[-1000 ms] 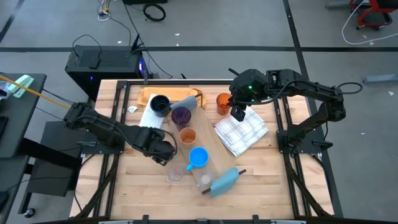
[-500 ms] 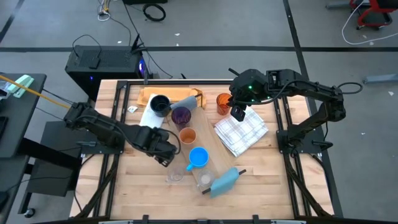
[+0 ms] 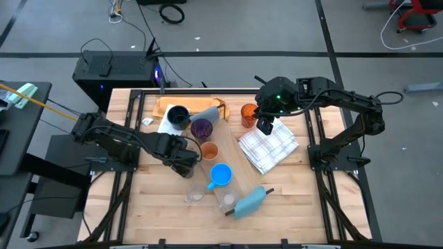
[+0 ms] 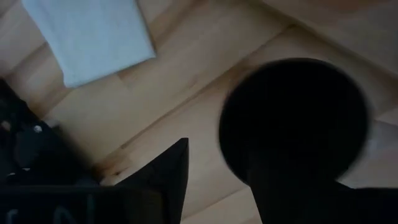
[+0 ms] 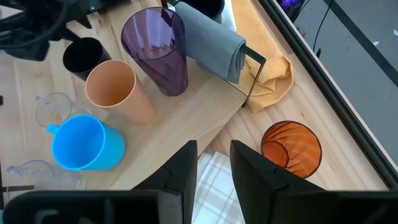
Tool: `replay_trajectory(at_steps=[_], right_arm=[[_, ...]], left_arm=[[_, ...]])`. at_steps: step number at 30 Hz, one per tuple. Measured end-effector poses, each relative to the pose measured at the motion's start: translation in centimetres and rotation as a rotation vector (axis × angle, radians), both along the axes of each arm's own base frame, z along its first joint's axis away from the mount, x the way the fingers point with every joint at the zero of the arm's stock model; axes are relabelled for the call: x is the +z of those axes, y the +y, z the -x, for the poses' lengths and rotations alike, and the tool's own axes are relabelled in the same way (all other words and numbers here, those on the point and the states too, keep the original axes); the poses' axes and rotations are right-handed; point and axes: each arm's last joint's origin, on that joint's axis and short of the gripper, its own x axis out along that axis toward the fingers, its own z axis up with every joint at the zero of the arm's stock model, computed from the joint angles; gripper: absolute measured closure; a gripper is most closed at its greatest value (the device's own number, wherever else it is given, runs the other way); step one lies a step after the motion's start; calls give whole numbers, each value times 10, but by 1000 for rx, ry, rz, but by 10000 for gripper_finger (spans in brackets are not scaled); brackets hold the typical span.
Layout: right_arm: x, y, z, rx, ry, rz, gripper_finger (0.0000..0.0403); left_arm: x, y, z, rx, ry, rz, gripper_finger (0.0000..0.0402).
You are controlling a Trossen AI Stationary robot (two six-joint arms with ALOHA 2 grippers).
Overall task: Stack small to large cups/mugs on shelf
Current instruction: Put the black cup on the shelf
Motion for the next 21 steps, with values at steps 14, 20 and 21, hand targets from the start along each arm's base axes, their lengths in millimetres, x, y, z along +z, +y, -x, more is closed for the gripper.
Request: replay_trajectory(at_steps=[14,20,21], right_arm=[[0,0,0,0,0,0,300],[0,0,0,0,-1,0,300],[0,0,0,0,-1,0,300]], left_arm=[[-10,0,-2,-45,-13,33,258],[-10,1,-3,-86,-19,0,319],[-10,1,-3,-87,-21,-12,334]])
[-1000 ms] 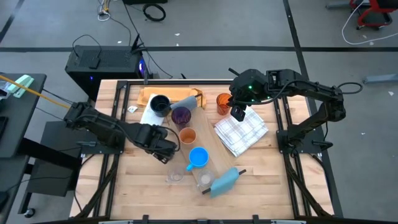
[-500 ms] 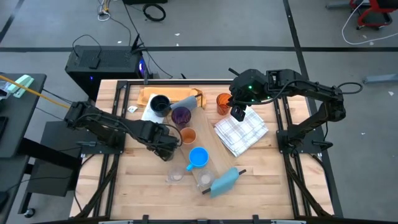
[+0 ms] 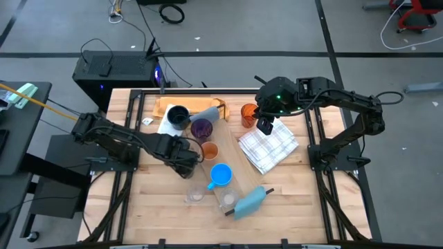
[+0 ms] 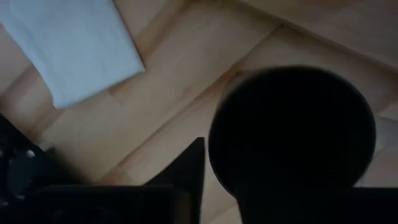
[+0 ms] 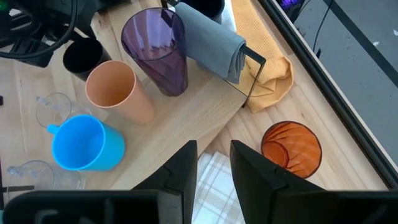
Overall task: Stack small to large cups/mugs on shelf
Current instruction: Put the black cup on the shelf
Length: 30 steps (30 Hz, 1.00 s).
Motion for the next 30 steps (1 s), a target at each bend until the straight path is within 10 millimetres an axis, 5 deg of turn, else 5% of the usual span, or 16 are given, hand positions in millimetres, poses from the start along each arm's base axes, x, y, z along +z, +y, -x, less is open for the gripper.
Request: replay_trajectory(at_steps=[4,17,30], right_arm=[[0,0,0,0,0,0,300],[0,-1,0,-16,3,20,300],[0,-1,1,-15,4,21,300]], left_arm=[[0,1,0,-3,-7,-29,390],[3,1,-1,-38,-9,-28,396],[70,4,11,-48,-72,-53,398]])
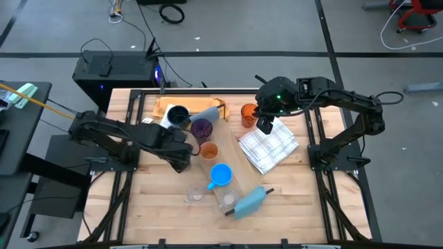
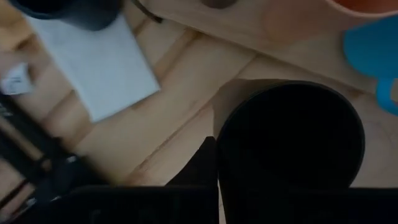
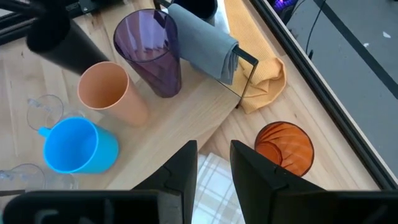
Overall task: Stack small to large cups/mugs on shelf
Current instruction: Put the black cup on the shelf
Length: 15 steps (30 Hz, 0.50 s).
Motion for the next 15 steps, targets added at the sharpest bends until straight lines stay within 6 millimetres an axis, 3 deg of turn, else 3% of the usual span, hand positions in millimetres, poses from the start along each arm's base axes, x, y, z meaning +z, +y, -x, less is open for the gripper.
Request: replay_trajectory(at_steps=[4,10,15], right_arm=[[1,2,-2,61,-5,34,300],[11,32,-14,560,-138,164,300],[10,53,-16,795,-151,270,300]], left_arm=[[33,4,9,-41,-16,-39,398],[83,29,13,-53,-206,-51,398],[101,51,9,-72,-253,-60,398]])
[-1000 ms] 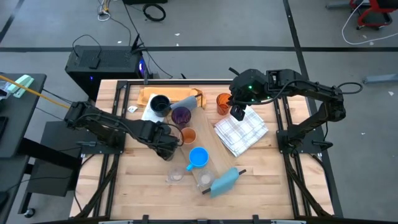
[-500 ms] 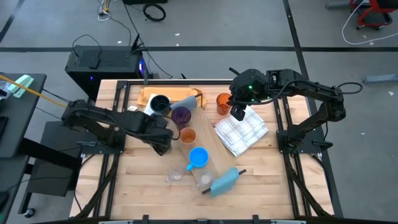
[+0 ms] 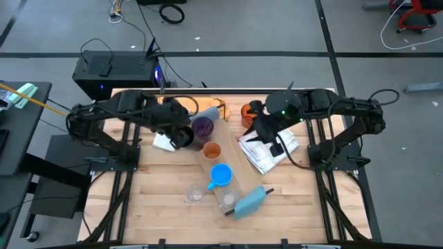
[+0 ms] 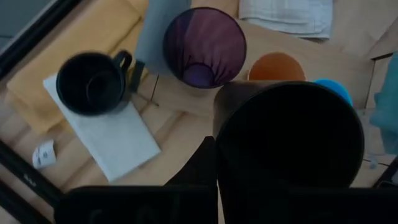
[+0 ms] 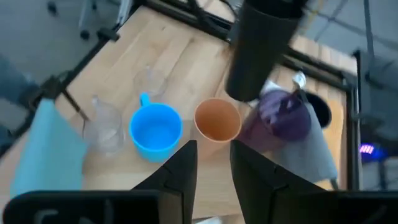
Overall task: Stack small to large cups/mugs on shelf
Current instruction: Put the black cup on the shelf
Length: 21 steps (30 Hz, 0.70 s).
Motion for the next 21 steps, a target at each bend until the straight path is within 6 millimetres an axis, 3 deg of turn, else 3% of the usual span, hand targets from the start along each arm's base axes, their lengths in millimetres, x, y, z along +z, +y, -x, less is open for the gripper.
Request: replay_trajectory(at_steps=[7,13,21], right_arm=[[7,8,-5,-9,-99,73,300],[8,7,-6,-49,-111,40,300],[6,2,-6,-106,-87,26,300]], left_arm=[[-4,16,-21,-68,50,-27,398],[-6,28,-24,-63,68,-28,398],[5,15,-14,-91,14,14,398]])
